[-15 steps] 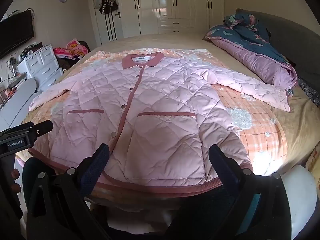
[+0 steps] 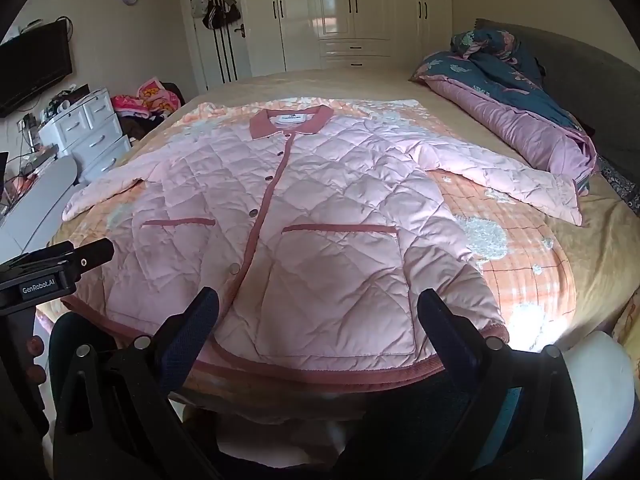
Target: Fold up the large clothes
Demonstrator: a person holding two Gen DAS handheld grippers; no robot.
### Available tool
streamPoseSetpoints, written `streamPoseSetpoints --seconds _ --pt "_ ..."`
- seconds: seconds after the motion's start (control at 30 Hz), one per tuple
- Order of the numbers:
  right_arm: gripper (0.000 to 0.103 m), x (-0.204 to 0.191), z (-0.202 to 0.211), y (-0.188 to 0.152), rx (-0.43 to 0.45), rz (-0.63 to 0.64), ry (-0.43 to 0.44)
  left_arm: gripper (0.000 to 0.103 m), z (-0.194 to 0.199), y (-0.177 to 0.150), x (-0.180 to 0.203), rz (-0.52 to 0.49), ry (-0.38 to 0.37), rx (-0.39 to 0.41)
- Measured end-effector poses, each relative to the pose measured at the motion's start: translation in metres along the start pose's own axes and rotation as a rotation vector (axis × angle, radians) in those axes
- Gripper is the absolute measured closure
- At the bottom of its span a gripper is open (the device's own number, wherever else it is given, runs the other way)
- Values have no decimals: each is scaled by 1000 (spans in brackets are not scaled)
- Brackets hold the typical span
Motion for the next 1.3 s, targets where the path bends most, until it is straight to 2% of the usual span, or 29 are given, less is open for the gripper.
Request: streamPoseSetpoints --seconds 0.9,1.3 --pt "4 -2 4 2 14 7 -1 9 7 13 4 -3 5 6" --pt "4 -2 4 1 13 4 -1 9 5 6 5 -9 3 11"
Point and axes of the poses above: each gripper's, at about its wrist camera, not at the fingertips, and z roughly against the way its jaws point, x to its right, y to its top, the point moved 2 cm from there along -z, roughly the way its jaws point, and after that the axes turned 7 degrees about -x, right-handed, at the moved point
